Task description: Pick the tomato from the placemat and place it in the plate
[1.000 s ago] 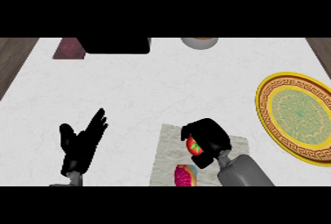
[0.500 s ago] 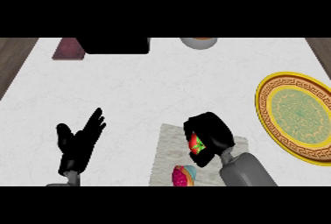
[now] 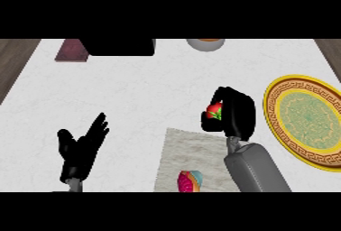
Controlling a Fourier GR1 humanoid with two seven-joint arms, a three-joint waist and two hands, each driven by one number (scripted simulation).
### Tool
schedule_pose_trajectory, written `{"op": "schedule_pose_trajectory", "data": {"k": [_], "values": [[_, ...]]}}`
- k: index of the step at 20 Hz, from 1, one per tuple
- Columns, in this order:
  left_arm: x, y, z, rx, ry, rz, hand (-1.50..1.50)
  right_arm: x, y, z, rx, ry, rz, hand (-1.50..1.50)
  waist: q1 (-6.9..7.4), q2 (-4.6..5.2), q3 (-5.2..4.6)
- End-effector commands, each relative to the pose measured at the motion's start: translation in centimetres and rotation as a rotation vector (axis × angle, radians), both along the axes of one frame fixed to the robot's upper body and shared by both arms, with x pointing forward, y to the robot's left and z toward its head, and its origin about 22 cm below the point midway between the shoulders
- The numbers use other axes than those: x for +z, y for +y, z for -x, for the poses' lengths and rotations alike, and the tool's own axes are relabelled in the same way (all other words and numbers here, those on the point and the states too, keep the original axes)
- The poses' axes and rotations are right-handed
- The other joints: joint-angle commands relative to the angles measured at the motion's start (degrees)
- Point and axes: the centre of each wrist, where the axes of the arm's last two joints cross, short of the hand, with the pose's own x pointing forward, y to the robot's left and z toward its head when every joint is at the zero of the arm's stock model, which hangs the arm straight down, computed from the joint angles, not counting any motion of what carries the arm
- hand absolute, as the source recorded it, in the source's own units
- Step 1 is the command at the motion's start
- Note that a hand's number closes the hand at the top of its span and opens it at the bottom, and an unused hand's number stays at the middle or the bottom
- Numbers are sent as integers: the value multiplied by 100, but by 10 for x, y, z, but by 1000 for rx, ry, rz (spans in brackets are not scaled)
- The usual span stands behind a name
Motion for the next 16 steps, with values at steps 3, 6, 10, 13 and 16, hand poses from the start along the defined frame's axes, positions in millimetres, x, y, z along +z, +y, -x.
{"op": "schedule_pose_trajectory", "data": {"k": [3, 6, 10, 13, 16], "values": [[7, 0, -17, -14, 2, -3, 0, 42, 32, -11, -335, -251, -112, 150, 81, 31, -8], [6, -2, -3, -17, 2, -7, 0, 39, 29, -12, -476, -322, -154, 150, 107, 14, 4], [0, -3, -6, 2, -8, -3, 0, 43, 26, -9, -573, -379, -211, 150, 41, 26, 2], [4, 12, -15, 20, -12, 22, 0, 39, 9, -11, -601, -458, -248, 150, -9, 46, 4], [0, 6, -8, 6, 21, -6, 0, 31, -16, -3, -627, -531, -271, 150, -66, 37, 11]]}}
